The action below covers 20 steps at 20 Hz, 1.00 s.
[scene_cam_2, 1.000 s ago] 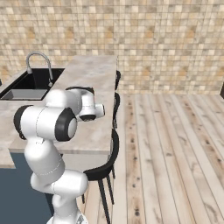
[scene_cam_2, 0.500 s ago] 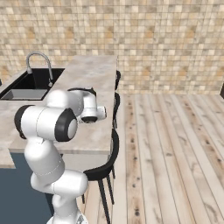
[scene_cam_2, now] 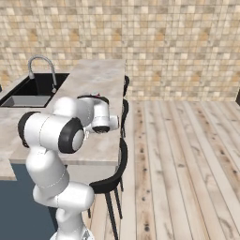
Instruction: Move the mustard and ketchup from the cabinet to the dining counter.
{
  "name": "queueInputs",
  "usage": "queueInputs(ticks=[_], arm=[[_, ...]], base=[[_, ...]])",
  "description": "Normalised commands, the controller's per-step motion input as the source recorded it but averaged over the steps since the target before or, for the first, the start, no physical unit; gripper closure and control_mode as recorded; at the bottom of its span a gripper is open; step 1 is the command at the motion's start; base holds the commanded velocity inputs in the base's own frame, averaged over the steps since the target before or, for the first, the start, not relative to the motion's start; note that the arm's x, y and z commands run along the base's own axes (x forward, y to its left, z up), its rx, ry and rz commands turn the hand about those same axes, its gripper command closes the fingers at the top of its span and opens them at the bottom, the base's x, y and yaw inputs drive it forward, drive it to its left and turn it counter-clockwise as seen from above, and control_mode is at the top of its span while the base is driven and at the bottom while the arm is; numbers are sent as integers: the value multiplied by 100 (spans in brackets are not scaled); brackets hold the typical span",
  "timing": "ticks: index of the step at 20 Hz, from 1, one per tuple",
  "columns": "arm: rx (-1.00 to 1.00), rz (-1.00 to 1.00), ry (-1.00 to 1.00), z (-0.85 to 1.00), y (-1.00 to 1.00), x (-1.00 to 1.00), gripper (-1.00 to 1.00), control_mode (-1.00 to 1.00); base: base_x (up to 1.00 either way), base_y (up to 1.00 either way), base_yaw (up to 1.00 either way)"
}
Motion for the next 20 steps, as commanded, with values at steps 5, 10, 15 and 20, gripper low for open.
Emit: queueInputs(ticks=[5,10,15,20], arm=[[6,-1,0,13,-20,-22,-100,-100],[-6,-5,3,31,0,-51,-100,-100],[-10,-10,26,34,0,-44,-100,-100],[-2,-5,37,44,0,-44,-100,-100]], base=[[0,0,0],[0,0,0],[0,0,0],[0,0,0]])
